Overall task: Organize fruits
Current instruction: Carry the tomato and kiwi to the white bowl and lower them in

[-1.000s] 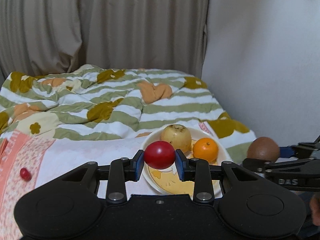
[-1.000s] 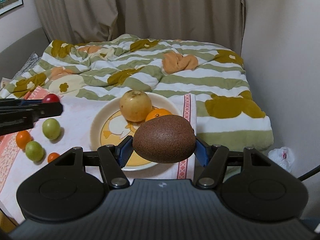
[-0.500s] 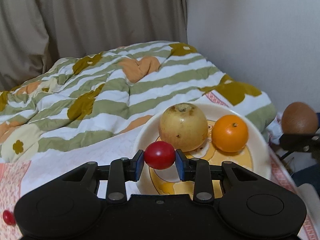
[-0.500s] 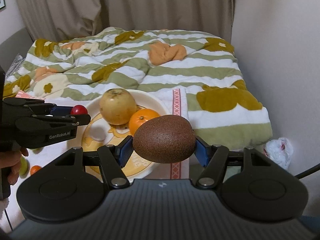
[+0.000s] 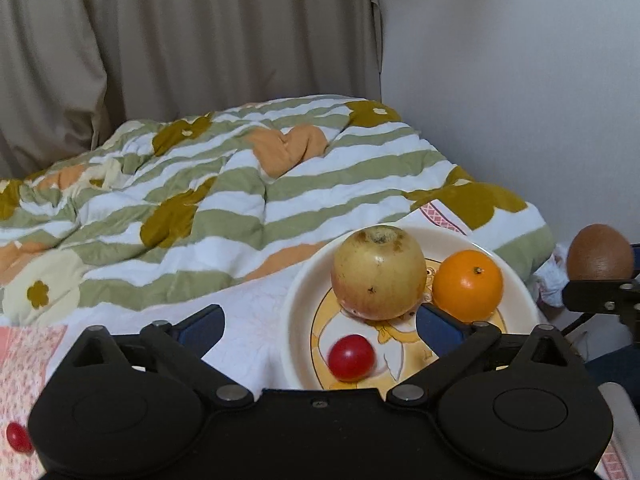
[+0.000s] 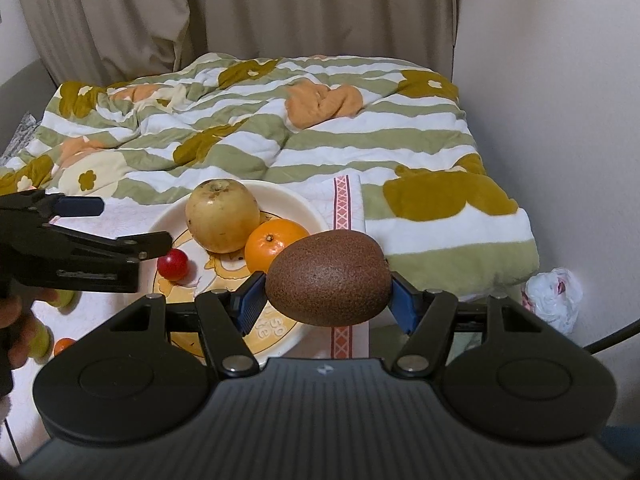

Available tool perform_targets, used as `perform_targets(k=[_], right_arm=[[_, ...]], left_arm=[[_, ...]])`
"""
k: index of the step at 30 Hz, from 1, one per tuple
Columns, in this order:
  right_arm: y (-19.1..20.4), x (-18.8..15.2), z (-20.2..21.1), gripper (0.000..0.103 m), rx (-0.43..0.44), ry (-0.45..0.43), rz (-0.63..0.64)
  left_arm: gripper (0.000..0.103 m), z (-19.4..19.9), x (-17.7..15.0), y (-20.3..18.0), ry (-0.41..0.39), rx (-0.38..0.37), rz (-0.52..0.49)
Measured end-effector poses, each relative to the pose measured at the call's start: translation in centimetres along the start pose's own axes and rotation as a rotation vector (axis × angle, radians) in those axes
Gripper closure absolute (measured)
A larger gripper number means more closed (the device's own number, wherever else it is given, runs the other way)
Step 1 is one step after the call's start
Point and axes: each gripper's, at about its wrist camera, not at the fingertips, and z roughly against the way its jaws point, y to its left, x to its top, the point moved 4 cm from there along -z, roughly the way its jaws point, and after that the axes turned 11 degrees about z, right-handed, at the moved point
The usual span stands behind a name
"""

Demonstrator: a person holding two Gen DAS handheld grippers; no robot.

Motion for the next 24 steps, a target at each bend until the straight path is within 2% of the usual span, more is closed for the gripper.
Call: perform_targets(k=[9,15,21,24], right_arm=[[1.4,0.2,-0.6,0.023,0.055,0.010,0.044],[4.0,-0.2,-2.9,0.023,0.103,0.066,0.112],[6.2,-0.9,-5.2,0.023,0.127,0.101,0.180],[6.7,-1.2,-6.1,0.023,0.111,0.114,0.219]], left_arm=[[0.000,3.5,-0.5,2.0,0.003,0.058,0.112],[0.000,5.4,-1.5,3.0,0.007,0.075,0.178],[0.000,6.6,-2.8,3.3,0.010,0.112,0.186],[0.000,6.9,-3.4,3.6,0.011,0.125,0.198]])
